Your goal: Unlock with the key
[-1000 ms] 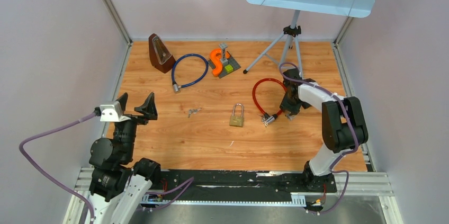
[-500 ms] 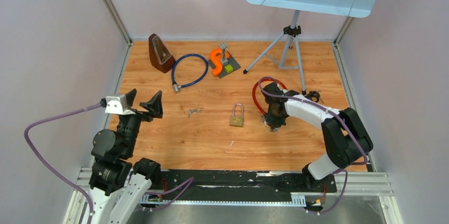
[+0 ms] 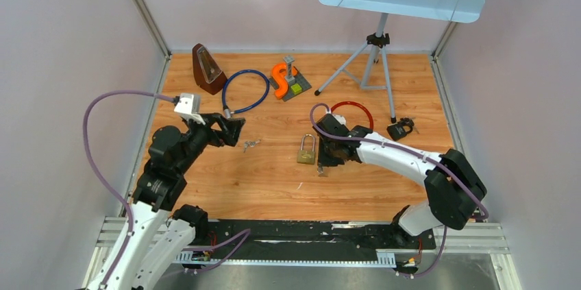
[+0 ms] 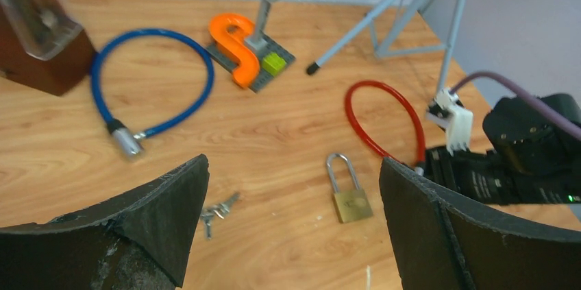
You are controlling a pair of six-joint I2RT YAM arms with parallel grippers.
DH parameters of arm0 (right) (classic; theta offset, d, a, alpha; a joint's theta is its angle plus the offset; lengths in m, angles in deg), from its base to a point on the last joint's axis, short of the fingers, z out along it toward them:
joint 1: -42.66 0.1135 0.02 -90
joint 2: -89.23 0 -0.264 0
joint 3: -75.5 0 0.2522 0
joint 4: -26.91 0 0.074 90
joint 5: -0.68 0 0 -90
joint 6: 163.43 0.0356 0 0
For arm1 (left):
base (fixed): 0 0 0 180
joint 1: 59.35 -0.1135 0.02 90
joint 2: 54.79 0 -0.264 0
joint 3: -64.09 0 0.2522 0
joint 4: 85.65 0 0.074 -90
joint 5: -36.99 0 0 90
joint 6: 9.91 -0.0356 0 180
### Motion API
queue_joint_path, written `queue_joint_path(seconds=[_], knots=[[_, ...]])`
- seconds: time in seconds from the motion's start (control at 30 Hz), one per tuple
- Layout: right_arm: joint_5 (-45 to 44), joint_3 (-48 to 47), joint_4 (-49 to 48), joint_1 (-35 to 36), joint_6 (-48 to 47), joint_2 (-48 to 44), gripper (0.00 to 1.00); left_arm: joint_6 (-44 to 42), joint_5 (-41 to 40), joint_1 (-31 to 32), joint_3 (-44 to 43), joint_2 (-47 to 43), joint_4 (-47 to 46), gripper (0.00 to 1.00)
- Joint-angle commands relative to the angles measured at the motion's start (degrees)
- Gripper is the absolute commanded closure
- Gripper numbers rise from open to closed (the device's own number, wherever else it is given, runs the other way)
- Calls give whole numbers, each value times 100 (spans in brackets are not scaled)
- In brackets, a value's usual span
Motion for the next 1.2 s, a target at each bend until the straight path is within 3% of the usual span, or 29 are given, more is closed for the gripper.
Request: queue_joint_path(seconds=[0.0, 0.17, 0.3, 0.43, 0.63, 0.8, 0.93, 1.1, 1.17], knots=[[-94, -390, -801, 206, 281, 83, 100, 739, 1020, 23, 112, 551, -441, 0], [-527, -386, -1100, 281, 627, 170, 100, 1433, 1569, 311, 613, 1307, -1251, 0], [-612, -475, -1262, 345, 883, 126, 100, 1734, 1577, 748, 950, 1897, -2150, 11], [-722, -600, -1291, 434, 1035, -46, 100, 1917, 1526, 1119, 1121, 2320, -2735, 11], [-787, -541, -1484, 458, 1420, -533, 100, 2027, 1402, 1390, 1245, 2636, -3274, 11], [-731, -341, -1899, 471, 1575, -928, 100, 2135, 1470, 1495, 1226, 2804, -3515, 21], [-932, -252, -2010, 469, 1470, -1047, 100, 2161, 1375, 1512, 1208, 2826, -3424, 22], [-1092, -336, -1496, 451, 1073, -785, 86, 1938, 913, 1505, 1073, 2673, -2793, 19], [-1057, -282, -1414, 442, 784, -725, 75, 1767, 801, 1504, 974, 2666, -2469, 18]])
